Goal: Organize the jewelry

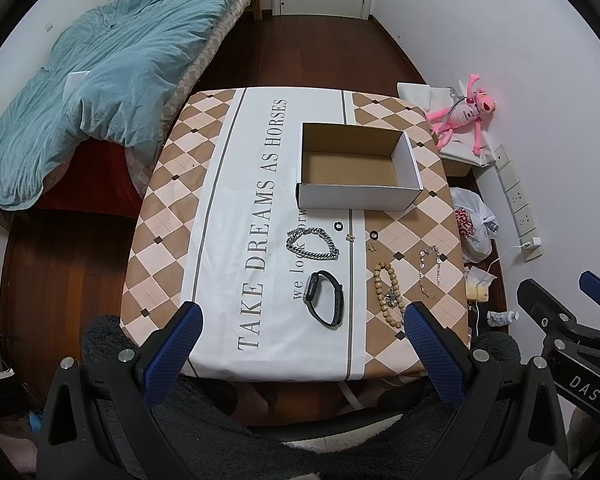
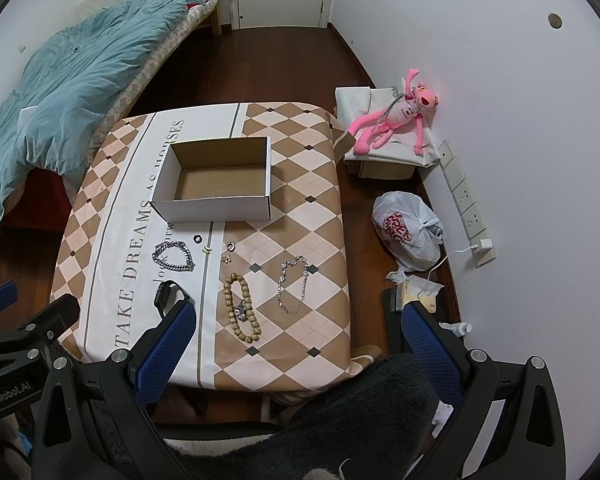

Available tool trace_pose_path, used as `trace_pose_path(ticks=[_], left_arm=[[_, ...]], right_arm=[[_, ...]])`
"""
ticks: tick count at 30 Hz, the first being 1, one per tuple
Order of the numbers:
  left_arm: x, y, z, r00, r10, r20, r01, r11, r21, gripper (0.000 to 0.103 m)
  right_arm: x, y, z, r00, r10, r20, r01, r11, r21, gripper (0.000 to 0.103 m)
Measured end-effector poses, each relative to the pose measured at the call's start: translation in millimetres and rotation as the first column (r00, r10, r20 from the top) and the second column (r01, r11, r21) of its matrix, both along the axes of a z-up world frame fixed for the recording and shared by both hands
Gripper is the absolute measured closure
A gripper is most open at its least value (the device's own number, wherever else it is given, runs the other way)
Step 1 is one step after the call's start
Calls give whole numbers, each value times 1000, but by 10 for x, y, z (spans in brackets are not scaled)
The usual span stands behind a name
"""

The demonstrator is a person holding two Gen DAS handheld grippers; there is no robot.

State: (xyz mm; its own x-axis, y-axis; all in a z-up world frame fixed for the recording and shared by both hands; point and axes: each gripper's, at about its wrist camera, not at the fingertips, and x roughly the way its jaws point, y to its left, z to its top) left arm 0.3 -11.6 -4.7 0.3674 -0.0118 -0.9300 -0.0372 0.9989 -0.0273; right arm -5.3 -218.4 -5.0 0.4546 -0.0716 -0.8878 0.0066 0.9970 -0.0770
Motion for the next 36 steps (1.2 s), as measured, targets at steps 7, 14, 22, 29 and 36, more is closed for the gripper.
trace_pose_path(ticks=[7, 14, 22, 29, 36], left_arm=[[-47, -43, -5, 1000, -1, 5, 1, 1000, 1, 0], [-40, -37, 19, 1000, 0, 6, 0, 1000, -2, 0], [-45, -57, 13, 1000, -1, 7, 1, 1000, -3, 0], [-52, -56, 17, 1000, -1, 10, 1, 1000, -6, 0], [-68, -51, 62, 1000, 0, 10, 0, 1000, -7, 0]], right_arm=[[-1, 8, 14, 1000, 0, -1, 0, 1000, 1, 0], [-11, 22, 18, 1000, 0, -1, 0, 1000, -1, 0], [-15, 27, 24, 1000, 0, 0, 0, 1000, -2, 0], [-15, 29, 29, 1000, 0, 3, 0, 1000, -4, 0], [-18, 30, 28, 1000, -1, 1, 1, 1000, -4, 0]])
